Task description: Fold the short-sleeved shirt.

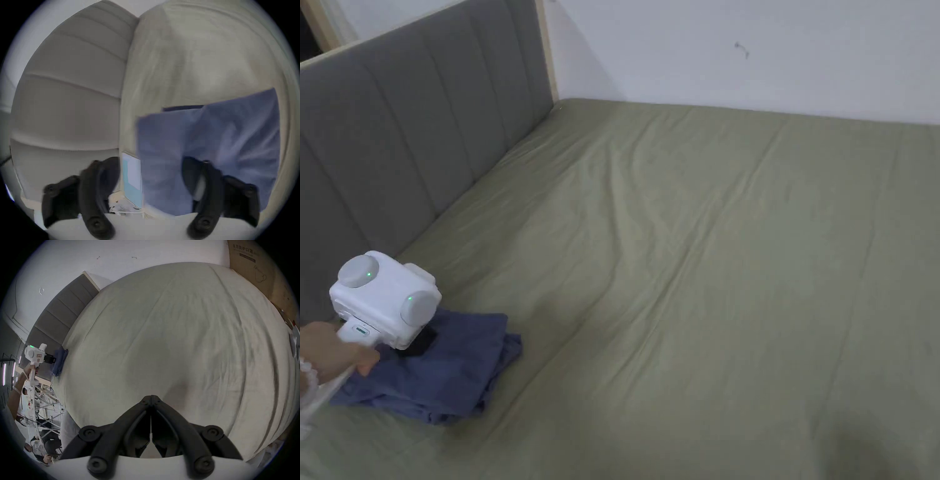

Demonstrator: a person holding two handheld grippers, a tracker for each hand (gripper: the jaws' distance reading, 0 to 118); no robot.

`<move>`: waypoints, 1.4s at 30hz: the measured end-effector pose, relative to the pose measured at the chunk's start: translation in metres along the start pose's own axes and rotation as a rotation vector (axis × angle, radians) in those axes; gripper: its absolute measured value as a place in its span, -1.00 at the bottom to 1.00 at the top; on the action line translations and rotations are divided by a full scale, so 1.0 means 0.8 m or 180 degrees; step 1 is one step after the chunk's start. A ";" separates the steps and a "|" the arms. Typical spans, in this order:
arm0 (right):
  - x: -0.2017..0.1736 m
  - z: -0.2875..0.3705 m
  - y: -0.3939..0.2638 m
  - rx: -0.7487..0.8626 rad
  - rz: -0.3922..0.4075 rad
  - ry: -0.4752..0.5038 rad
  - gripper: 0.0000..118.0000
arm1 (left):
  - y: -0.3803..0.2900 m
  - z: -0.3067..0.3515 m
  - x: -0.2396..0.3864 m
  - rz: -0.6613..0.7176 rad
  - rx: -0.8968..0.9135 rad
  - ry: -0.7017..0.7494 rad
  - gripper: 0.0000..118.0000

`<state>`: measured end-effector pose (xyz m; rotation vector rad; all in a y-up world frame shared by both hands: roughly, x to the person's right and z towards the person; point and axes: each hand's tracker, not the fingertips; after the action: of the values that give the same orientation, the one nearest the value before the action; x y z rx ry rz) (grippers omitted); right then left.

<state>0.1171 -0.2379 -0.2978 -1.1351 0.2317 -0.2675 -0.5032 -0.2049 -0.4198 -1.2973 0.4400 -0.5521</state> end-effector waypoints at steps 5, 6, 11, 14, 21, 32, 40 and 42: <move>-0.010 0.003 0.001 -0.0023 0.0014 0.0025 -1.00 | -0.009 0.015 -0.028 0.0215 0.0053 0.0150 0.68; -0.011 0.004 0.000 -0.0014 0.0026 0.0024 -1.00 | -0.013 0.023 -0.031 0.0273 0.0054 0.0055 0.68; -0.014 0.017 -0.009 0.0042 -0.0023 0.0067 -1.00 | -0.025 0.066 -0.028 0.0772 0.0237 -0.0806 -0.99; -0.018 0.032 -0.018 0.0091 -0.0018 0.0058 -1.00 | -0.044 0.103 0.015 0.0770 0.0563 -0.1010 -1.00; 0.013 0.073 -0.043 0.0278 -0.0144 0.0075 -1.00 | -0.088 0.210 0.117 0.0652 0.1209 -0.1195 -1.00; 0.044 0.118 -0.080 0.0815 -0.0125 -0.0228 -1.00 | -0.154 0.354 0.227 0.0765 0.1937 -0.1475 -1.00; -0.021 0.229 -0.035 0.2025 0.0410 -0.0651 -1.00 | -0.174 0.479 0.210 0.1356 0.2827 -0.1255 -1.00; -0.039 0.255 -0.028 0.2275 0.0563 -0.0746 -1.00 | -0.177 0.503 0.202 0.1516 0.3047 -0.1226 -1.00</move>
<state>0.1502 -0.0612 -0.1933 -0.4265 0.0173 -0.0447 -0.1552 -0.0163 -0.1925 -0.3295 0.1076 -0.0570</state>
